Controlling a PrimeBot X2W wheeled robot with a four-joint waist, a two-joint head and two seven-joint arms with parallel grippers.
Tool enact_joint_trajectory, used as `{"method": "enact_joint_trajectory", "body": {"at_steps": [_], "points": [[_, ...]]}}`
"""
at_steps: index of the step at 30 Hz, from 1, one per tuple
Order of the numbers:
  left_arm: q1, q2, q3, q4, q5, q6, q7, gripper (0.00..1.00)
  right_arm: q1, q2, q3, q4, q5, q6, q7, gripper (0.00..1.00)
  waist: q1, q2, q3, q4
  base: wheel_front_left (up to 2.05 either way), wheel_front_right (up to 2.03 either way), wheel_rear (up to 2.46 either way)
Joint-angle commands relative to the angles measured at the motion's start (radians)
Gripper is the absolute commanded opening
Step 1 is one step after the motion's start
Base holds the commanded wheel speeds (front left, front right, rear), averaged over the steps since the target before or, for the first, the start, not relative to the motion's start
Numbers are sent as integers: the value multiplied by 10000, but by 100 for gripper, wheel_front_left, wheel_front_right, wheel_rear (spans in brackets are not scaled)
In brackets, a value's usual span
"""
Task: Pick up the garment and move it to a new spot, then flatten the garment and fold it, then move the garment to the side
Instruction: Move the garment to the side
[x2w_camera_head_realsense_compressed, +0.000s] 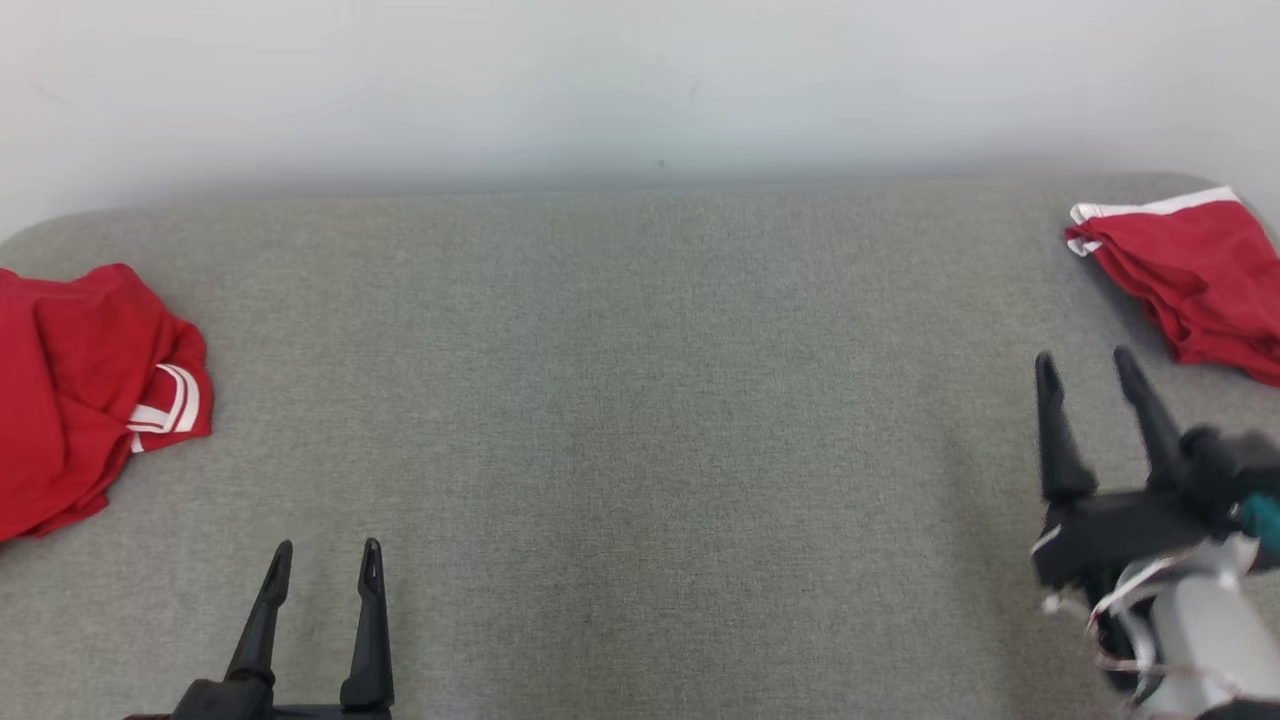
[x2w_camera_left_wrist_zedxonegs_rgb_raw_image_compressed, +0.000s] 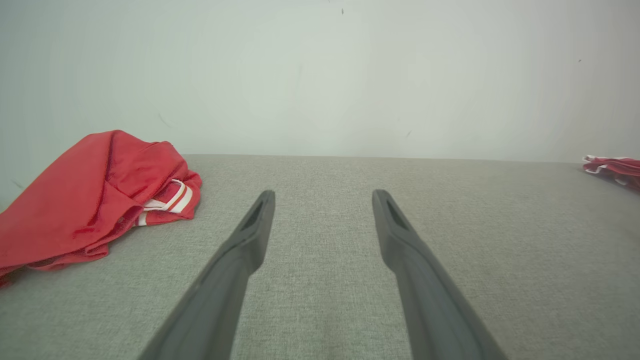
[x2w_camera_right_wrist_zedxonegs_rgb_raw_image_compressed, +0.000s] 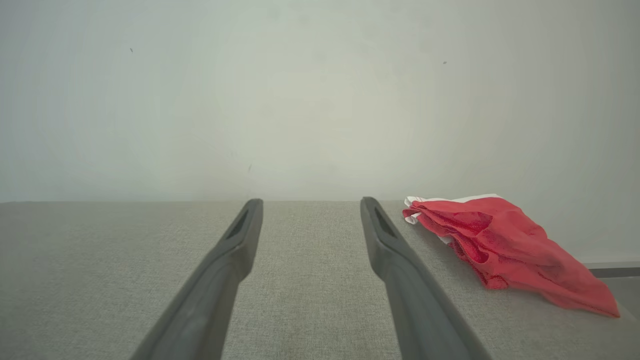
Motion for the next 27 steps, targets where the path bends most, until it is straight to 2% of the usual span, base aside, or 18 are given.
{"method": "enact_joint_trajectory", "body": {"at_steps": [1,6,11,17,27], "points": [[83,-1,12,34,6,-4,-17,100,253,221,-49,-94,-80,-25,-10,100,3,3,-203,115,0,0,0],[172,-4,-27,297,-11,-100,-17,100,1571,1261,-549,-1285,-943,-25,-13,100,3,3,-455,208,0,0,0],[324,-4,-58,467,49,-98,-17,100,2779,1997,-916,-2112,-1576,-25,-13,100,3,3,-748,272,0,0,0],[593,-3,-99,636,70,-74,-17,100,3828,2422,-1107,-2789,-1635,-25,-12,100,3,3,-1062,245,0,0,0],[655,-3,-115,816,37,-48,-17,100,4505,2570,-1064,-2755,-1369,-25,-12,100,3,3,-1212,243,0,0,0]]}}
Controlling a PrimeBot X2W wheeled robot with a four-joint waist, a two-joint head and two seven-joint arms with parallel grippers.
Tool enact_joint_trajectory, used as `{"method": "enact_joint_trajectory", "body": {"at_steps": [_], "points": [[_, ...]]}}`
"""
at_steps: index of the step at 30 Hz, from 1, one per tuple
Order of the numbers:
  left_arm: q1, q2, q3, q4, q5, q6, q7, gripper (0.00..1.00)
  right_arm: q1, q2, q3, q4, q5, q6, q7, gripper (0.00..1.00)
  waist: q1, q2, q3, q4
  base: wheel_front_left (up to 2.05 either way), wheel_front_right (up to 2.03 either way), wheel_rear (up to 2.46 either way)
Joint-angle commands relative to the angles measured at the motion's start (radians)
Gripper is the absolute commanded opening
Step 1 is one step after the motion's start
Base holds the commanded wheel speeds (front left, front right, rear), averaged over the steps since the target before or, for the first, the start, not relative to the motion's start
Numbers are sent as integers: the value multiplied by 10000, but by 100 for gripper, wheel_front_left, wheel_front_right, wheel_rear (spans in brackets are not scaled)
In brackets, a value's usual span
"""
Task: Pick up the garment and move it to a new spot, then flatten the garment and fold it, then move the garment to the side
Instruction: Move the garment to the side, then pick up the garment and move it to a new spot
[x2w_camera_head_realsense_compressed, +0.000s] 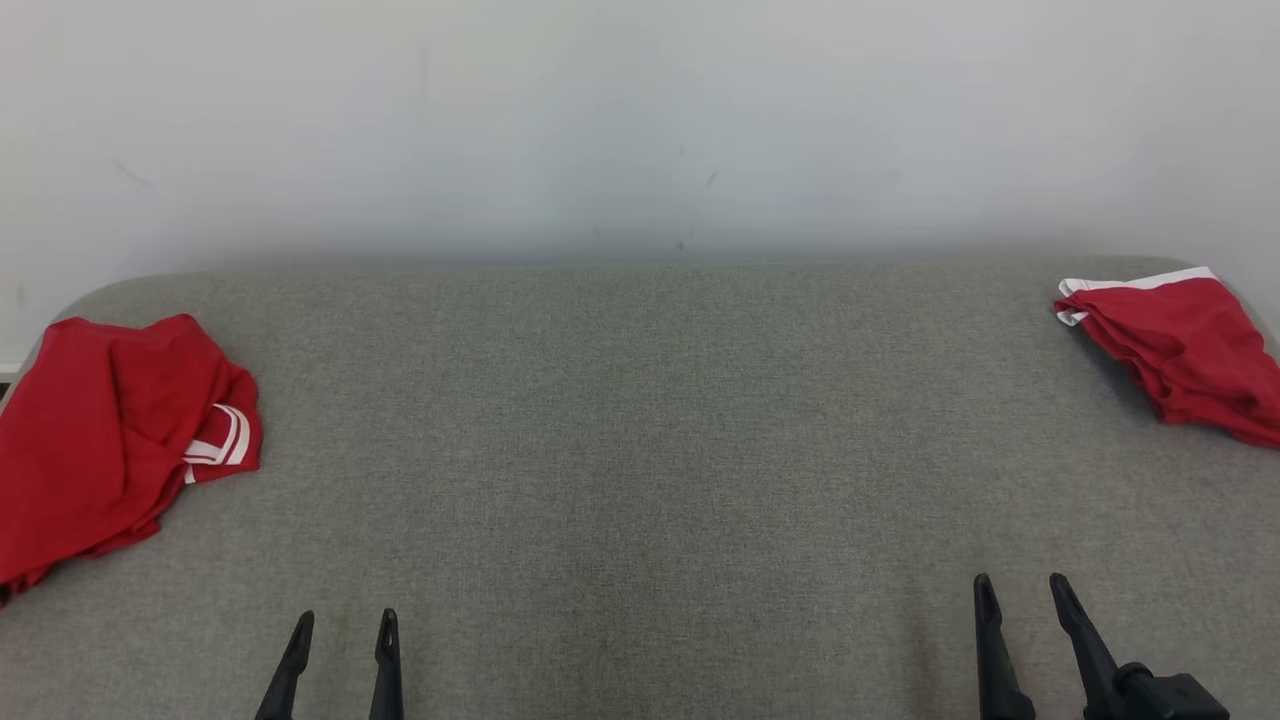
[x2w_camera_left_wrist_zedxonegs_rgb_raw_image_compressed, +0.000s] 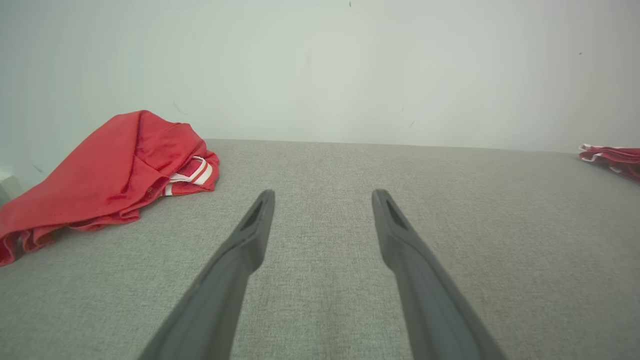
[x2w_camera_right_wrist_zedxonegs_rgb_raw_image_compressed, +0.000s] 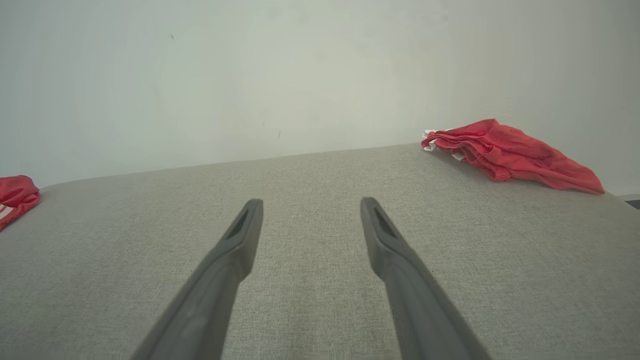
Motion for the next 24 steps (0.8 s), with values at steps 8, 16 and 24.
{"method": "enact_joint_trajectory", "body": {"at_steps": [8,16,24], "points": [[6,-5,8,73,13,15,-17,100,111,60,179,155,132,-25,-12,100,1,1,-24,11,0,0,0],[-18,-5,30,91,12,52,-17,100,49,68,238,290,193,-25,-14,100,1,1,-48,22,0,0,0],[7,-5,74,89,-29,40,-17,100,30,67,265,351,265,-25,-12,100,1,1,-75,15,0,0,0]]}}
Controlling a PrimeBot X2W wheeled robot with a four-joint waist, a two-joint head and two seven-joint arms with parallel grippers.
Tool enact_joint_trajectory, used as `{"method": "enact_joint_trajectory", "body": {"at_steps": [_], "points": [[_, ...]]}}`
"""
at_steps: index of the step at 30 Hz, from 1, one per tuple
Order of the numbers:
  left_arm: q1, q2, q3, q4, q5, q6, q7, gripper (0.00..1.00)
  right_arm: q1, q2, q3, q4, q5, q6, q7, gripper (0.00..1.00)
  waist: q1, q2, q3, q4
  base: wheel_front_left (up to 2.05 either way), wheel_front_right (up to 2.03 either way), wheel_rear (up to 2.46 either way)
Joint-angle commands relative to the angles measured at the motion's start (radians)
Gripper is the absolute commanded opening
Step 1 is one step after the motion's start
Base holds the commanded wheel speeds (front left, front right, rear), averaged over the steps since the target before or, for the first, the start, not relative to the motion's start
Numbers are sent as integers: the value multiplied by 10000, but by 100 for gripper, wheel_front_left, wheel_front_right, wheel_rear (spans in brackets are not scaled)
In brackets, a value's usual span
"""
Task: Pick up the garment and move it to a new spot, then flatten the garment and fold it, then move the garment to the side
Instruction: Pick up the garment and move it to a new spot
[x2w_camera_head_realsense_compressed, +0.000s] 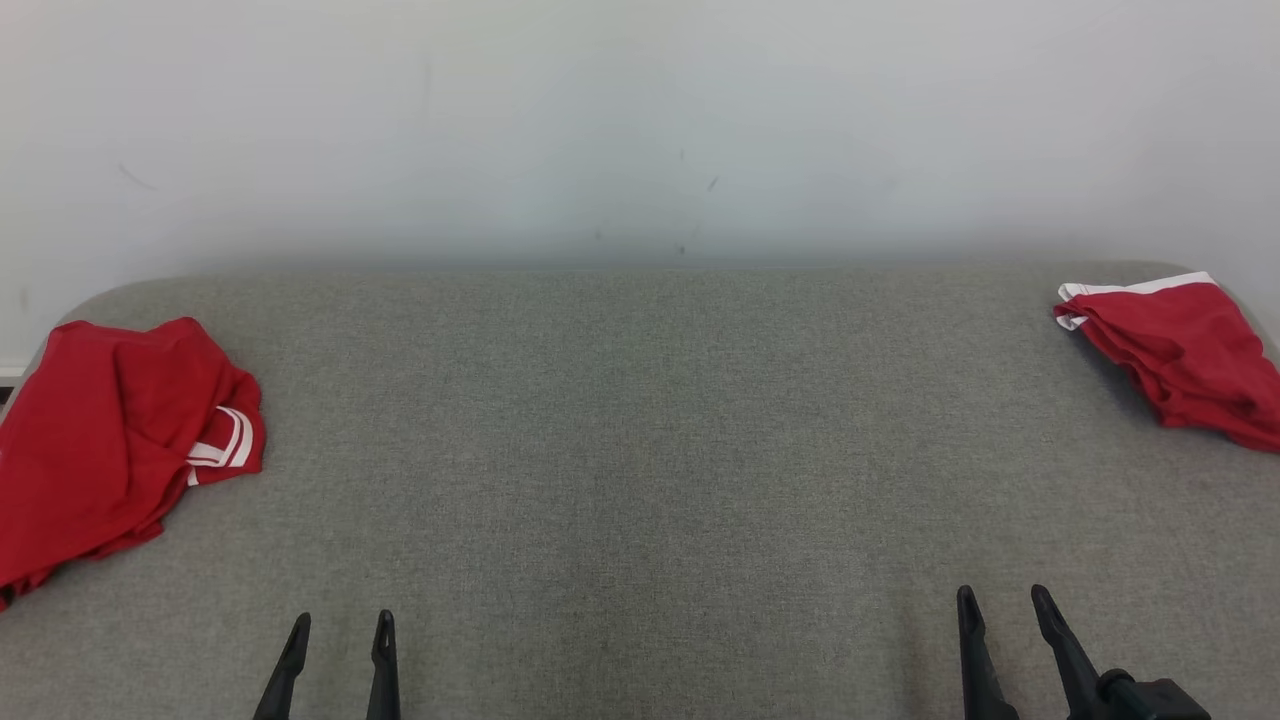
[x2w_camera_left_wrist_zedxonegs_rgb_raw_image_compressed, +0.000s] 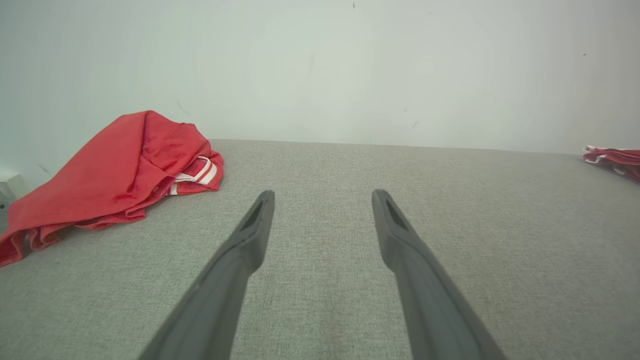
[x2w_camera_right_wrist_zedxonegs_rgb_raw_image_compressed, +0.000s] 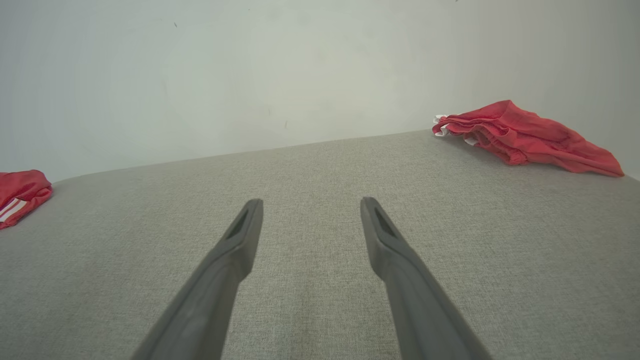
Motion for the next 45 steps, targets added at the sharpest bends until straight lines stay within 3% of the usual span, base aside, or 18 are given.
{"method": "enact_joint_trajectory", "body": {"at_steps": [1,13,20,45], "points": [[15,-5,18,1,-47,10,-17,100,-22,29,15,1,40,-25,-12,100,0,0,-1,0,0,0,0],[28,-5,36,-7,-97,20,-17,100,76,29,-12,-7,62,-25,-12,100,0,0,26,127,0,0,0],[-13,-5,61,18,-61,-9,-17,100,125,28,-44,79,149,-25,-12,100,0,0,38,536,0,0,0],[270,-5,606,209,164,-11,-17,100,317,27,294,284,491,-25,-12,100,0,0,-118,3318,0,0,0]]}}
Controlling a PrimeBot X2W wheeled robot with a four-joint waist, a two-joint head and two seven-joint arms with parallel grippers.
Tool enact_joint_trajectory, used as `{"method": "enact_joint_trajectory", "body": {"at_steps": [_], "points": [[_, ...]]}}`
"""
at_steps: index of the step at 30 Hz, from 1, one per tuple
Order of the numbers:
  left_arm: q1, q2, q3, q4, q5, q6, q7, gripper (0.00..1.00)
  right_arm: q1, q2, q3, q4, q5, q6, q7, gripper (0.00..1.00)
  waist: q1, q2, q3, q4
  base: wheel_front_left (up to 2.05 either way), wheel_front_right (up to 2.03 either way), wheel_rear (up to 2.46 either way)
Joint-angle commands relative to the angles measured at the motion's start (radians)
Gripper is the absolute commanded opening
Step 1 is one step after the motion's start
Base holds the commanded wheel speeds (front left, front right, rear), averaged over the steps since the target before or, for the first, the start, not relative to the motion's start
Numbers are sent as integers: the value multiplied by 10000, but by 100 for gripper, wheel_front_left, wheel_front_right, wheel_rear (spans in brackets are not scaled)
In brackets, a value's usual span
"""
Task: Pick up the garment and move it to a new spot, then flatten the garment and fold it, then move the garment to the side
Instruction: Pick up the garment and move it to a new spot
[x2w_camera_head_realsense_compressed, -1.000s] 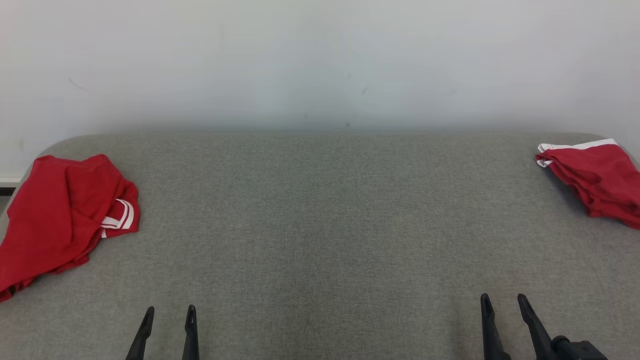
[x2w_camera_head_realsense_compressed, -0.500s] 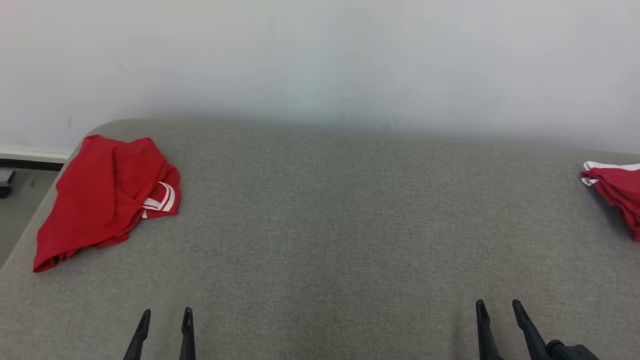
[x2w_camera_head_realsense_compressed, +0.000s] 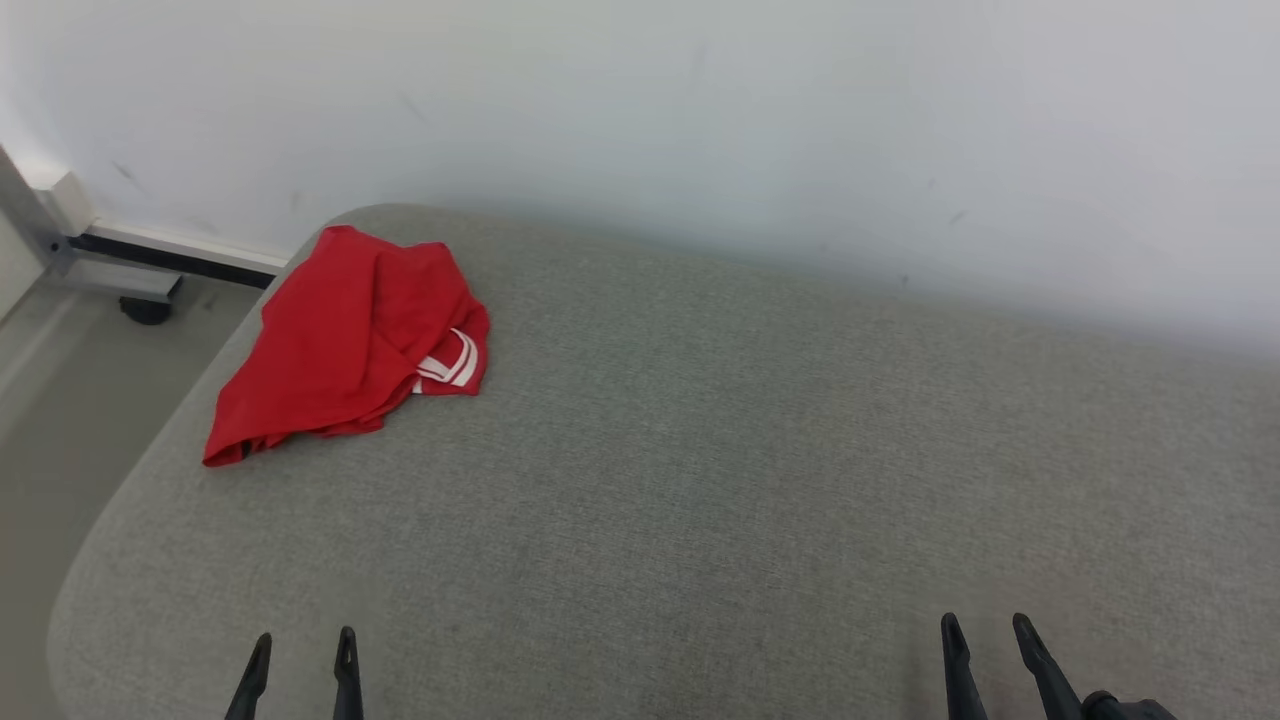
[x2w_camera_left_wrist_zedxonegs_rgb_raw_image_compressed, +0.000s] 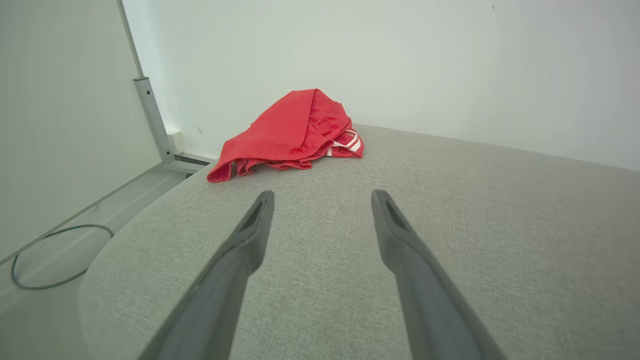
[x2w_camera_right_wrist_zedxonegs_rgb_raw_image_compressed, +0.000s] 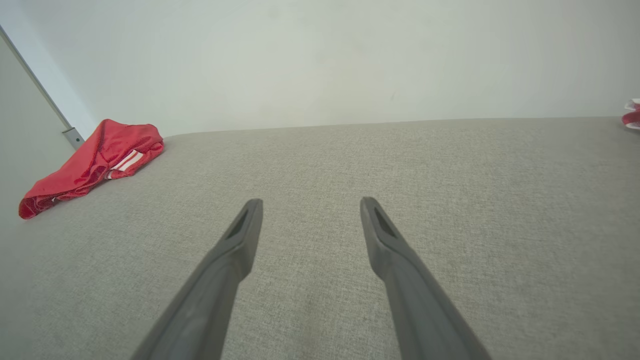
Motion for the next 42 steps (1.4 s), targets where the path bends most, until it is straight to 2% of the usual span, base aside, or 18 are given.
{"method": "enact_joint_trajectory", "body": {"at_steps": [1,11,18,28,37,42], "points": [[168,-1,68,15,45,46,-17,100,95,16,27,-14,78,-25,-14,100,0,0,-55,484,0,0,0],[167,-4,368,84,57,27,-17,100,79,18,77,43,105,-25,-16,100,0,0,-12,1570,0,0,0],[266,-4,588,-68,-176,163,-17,100,-270,15,321,126,-22,-25,-14,100,0,0,235,1727,0,0,0],[340,-4,638,-225,-346,344,-17,100,-574,15,466,290,-95,-25,-14,100,0,0,342,1780,0,0,0],[-359,-4,658,153,-400,199,-17,100,-367,17,285,133,-25,-25,-14,100,0,0,342,1684,0,0,0],[-1345,-9,809,356,-479,110,-16,100,-609,10,416,-29,-140,-25,-14,100,0,0,703,1119,0,0,0]]}}
